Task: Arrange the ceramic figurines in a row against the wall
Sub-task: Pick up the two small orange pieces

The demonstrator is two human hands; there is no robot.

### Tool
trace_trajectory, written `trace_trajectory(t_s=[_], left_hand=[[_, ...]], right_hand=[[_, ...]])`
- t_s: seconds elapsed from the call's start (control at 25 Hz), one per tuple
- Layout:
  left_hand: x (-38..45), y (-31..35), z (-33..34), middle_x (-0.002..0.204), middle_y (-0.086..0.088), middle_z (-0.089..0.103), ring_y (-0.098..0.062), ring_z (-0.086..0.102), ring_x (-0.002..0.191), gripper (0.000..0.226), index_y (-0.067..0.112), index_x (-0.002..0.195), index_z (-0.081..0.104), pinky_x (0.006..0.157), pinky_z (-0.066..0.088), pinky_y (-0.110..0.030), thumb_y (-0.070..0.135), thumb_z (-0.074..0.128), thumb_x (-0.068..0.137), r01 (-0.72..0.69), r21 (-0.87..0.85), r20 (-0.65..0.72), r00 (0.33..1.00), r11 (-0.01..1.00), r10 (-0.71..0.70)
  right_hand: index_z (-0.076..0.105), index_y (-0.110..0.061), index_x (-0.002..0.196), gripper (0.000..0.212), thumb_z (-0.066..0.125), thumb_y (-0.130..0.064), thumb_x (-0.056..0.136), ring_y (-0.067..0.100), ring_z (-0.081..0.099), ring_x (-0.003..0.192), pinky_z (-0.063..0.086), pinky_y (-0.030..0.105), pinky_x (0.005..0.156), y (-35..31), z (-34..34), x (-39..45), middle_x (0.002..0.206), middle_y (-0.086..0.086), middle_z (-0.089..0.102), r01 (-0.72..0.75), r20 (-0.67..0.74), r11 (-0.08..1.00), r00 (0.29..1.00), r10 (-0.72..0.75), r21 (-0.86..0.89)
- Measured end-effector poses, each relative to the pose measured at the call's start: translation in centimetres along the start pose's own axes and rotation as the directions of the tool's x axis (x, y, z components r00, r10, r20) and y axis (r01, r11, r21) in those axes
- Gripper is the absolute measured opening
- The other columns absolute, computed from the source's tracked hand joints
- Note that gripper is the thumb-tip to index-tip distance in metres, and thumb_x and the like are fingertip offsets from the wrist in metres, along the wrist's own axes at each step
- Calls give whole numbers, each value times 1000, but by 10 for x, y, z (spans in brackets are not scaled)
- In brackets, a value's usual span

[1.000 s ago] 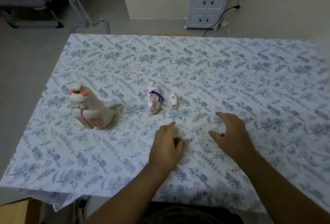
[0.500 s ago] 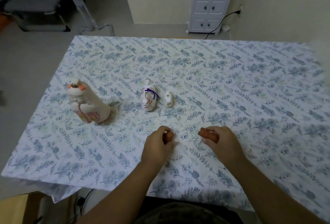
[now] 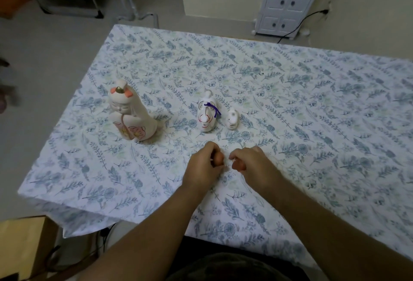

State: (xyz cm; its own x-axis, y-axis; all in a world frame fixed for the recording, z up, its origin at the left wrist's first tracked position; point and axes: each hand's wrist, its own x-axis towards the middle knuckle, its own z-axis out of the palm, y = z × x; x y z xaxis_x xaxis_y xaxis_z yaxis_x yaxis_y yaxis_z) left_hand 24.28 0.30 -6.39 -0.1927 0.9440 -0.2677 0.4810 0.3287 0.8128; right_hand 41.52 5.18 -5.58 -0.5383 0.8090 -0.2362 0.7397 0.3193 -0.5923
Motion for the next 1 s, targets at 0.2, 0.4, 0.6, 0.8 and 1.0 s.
trace_trajectory(t_s=[0.2,0.4,0.6,0.8,1.0], left_hand=[[0,-6,1,79,0,66,-22,62,77,33,20,86,58,71,56,-44,6,83,72,-5,64,25,1000,998,3],[0,-7,3,88,0,68,-19,61,84,20,15,90,67,75,52,-39,6,77,75,-30,157,27,999,987,26],[1,-3,4,86,-6,71,-22,64,82,19,10,88,67,71,54,-37,3,77,73,7,160,40,999,987,-14],[-2,-3,9,79,-12,68,-24,60,74,15,3,82,63,63,44,-30,-5,68,71,-9,141,1,1000,990,9],[-7,-5,9,78,-10,61,-16,52,71,19,5,81,57,63,45,-35,-7,62,67,-25,82,17,1000,996,24]], right_hand=[[65,-16,107,45,89,-5,70,19,65,85,56,33,80,0,8,-4,87,-1,68,-152,-26,957,986,164,246],[68,-14,94,23,78,1,79,18,65,82,49,16,71,2,17,-10,86,1,70,-174,-101,954,974,203,244],[69,-12,98,24,75,4,81,20,67,87,56,35,80,4,12,-7,91,4,71,-167,-45,963,983,181,210],[69,-13,97,26,74,6,79,19,65,87,55,33,81,3,15,-5,91,1,68,-173,-62,968,980,187,182],[65,-15,122,47,78,-1,80,20,61,110,46,26,90,1,12,-5,115,4,65,-204,13,968,979,205,145]])
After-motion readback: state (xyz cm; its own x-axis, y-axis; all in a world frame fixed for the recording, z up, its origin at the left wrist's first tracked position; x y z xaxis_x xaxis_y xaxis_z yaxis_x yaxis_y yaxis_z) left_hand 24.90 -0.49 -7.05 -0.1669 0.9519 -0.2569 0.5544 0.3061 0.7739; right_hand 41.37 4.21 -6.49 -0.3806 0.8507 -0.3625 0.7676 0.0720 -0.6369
